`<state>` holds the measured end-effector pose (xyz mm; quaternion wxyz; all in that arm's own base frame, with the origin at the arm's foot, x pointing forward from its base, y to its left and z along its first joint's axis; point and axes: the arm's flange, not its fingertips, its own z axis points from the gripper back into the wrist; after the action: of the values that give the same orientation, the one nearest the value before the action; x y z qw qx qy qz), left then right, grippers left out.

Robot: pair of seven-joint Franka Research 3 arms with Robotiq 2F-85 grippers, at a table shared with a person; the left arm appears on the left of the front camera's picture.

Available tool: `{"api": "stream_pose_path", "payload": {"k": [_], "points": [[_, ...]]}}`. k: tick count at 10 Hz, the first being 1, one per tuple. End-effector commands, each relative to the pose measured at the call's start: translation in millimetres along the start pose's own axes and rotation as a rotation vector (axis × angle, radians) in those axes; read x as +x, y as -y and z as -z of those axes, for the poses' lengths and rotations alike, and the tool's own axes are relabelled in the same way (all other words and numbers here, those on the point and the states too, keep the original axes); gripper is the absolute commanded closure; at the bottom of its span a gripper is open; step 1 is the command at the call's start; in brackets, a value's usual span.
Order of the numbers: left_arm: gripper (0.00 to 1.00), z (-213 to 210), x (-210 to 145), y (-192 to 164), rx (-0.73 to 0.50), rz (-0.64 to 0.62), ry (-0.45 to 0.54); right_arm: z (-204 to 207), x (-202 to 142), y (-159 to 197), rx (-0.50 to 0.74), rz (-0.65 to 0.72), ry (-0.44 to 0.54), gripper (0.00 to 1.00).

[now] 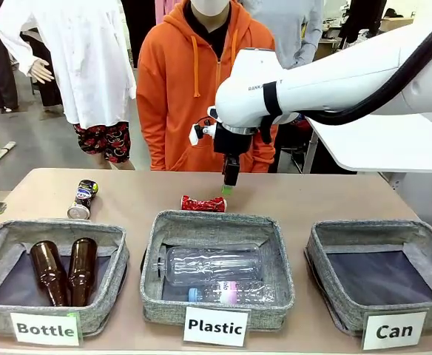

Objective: Sort the can waste into the basket.
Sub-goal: Pick up the can waste from the table and place it in the right Fabric basket.

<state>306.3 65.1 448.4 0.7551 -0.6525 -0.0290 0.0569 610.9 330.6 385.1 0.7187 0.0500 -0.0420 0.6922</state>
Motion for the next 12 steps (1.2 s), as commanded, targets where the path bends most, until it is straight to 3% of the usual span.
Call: {"api": "stream_pose_path", "payload": {"k": [1,7,12], "points": [[0.0,-1.6,-3.1,1.8,0.001,-0.013,-0.005,-0.7,-2.6,4.1,-0.018,0.061,0.009,0.0],[0.0,-1.6,-3.1,1.8,0.001,-0.013,-0.005,22.3,6.6,-0.9,-0.059,-0.083,0.017,0.0],[0.0,-1.6,-3.1,1.8,0.001,-0.013,-0.005,42.9,-0.8,13.8,-0.083,-0.115,0.116,0.0]]}}
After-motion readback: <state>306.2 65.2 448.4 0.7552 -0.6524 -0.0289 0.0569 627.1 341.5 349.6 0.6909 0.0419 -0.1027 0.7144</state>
